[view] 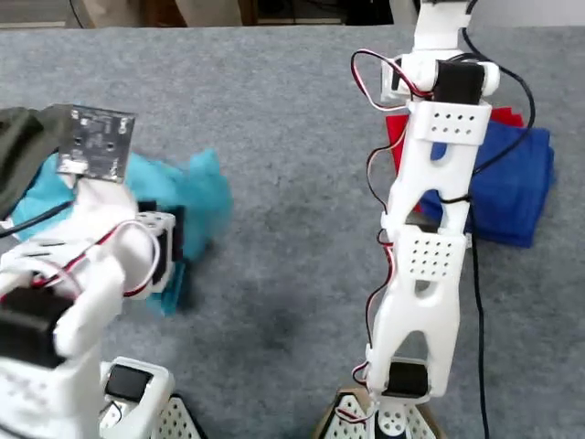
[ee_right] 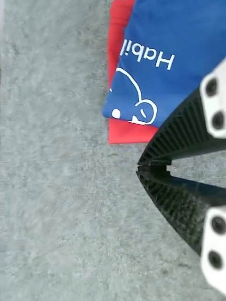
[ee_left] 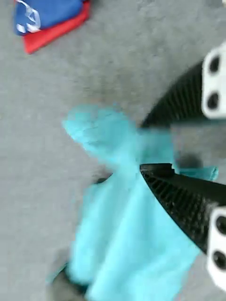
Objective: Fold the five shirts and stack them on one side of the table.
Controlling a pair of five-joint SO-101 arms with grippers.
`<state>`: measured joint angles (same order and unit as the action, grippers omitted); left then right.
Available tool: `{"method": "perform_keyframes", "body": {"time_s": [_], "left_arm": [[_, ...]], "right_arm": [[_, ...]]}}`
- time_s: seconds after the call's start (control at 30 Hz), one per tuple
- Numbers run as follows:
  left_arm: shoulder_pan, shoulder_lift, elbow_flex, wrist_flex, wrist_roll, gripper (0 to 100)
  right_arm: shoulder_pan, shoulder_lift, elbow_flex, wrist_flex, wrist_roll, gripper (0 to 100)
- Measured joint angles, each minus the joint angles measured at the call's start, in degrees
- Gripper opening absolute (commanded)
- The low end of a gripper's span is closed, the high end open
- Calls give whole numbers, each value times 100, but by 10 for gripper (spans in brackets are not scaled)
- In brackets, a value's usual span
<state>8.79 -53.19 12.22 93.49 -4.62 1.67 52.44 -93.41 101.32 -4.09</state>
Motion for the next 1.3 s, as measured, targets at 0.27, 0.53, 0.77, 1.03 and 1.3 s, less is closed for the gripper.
{"method": "perform_keyframes", "body": {"time_s": [0.27,0.53,0.77,1.03,1.3], "left_arm": [[-1547,-44,105,-316,413,292],[-4914,1292,1512,-3007,220,291],[-6356,3736,1477,-3965,-413,291],[-6936,4923,914,-4000,-475,291],[-7007,4958,879,-3965,-475,291]], "right_arm": [[-448,141,0,0,0,2],[-2145,141,264,18,70,241],[-4220,141,1565,18,70,299],[-5407,448,2382,-440,-484,252],[-5248,1134,2418,-659,-800,18]]}}
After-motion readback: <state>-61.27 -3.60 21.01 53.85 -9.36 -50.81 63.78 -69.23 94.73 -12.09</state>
